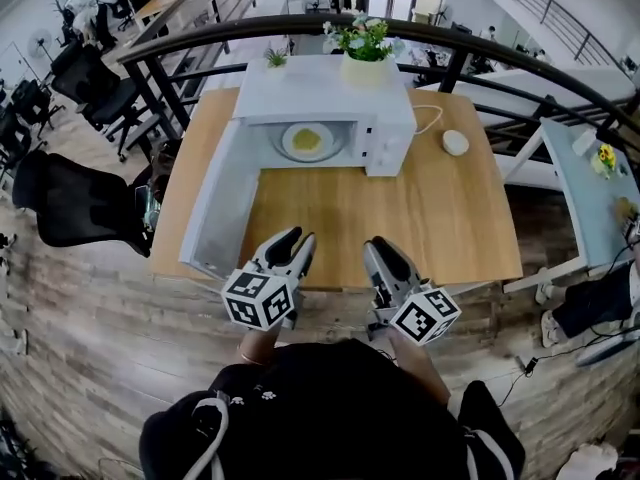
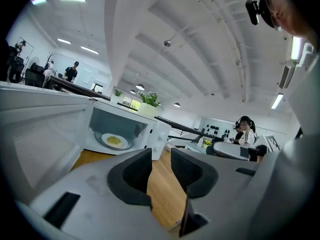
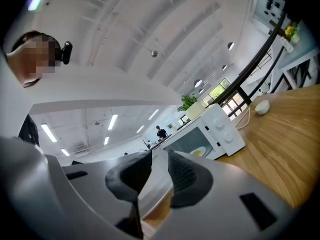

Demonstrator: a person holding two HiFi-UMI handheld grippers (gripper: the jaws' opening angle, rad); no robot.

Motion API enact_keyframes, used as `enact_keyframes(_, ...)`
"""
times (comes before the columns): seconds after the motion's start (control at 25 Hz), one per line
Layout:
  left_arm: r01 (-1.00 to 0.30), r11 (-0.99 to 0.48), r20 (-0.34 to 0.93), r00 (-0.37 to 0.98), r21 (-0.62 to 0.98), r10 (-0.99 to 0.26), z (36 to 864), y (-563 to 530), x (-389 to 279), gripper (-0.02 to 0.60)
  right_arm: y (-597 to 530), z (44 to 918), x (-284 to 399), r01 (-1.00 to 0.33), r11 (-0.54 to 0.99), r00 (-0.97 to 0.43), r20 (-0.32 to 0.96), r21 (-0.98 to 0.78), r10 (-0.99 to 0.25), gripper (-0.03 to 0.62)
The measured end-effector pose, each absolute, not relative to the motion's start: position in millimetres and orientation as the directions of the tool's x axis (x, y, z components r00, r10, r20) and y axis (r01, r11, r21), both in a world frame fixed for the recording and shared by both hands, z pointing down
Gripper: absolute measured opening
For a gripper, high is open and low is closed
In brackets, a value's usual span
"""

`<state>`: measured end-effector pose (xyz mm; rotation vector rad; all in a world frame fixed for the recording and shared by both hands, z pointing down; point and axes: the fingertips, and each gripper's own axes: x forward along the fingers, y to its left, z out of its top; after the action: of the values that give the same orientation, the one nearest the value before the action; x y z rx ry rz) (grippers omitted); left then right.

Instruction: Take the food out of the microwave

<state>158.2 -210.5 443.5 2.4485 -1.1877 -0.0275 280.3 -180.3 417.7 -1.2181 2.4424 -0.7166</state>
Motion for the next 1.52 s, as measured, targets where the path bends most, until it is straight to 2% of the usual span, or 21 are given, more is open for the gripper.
enact_keyframes(0.28, -0.791, -0.488, 0.192, 0.579, 0.369, -0.793, 454.9, -225.8, 158.6, 0.104, -206.5, 434.8, 284.5, -0.601, 0.538, -0.638, -0.052, -0.591, -0.769, 0.102)
enact_keyframes(0.52, -0.803, -0.443, 0.217, 0.552, 0.400, -0.805, 470.5, -259.6, 143.1, 0.113, -246.6, 452.6, 273.5, -0.581, 0.504, -0.645, -0.015, -0.639, -0.764, 0.106)
enact_keyframes(1.08, -0.764, -0.412, 0.255, 0.582, 0.497, -0.772, 511.2, -401.7, 134.5, 0.144, -379.7, 495.3, 257.5, -0.630, 0.308, -0.550, 0.129, -0.713, -0.825, 0.140)
enact_keyframes(1.28, -0.745, -0.362, 0.289, 0.585, 0.560, -0.757, 537.8, -432.3, 132.2, 0.163, -412.6, 522.7, 246.1, -0.625, 0.230, -0.536, 0.196, -0.746, -0.821, 0.143)
enact_keyframes(1.52, -0.731, -0.300, 0.329, 0.581, 0.613, -0.744, 565.4, -460.0, 127.2, 0.172, -447.0, 548.6, 233.1, -0.627, 0.136, -0.509, 0.271, -0.767, -0.817, 0.176)
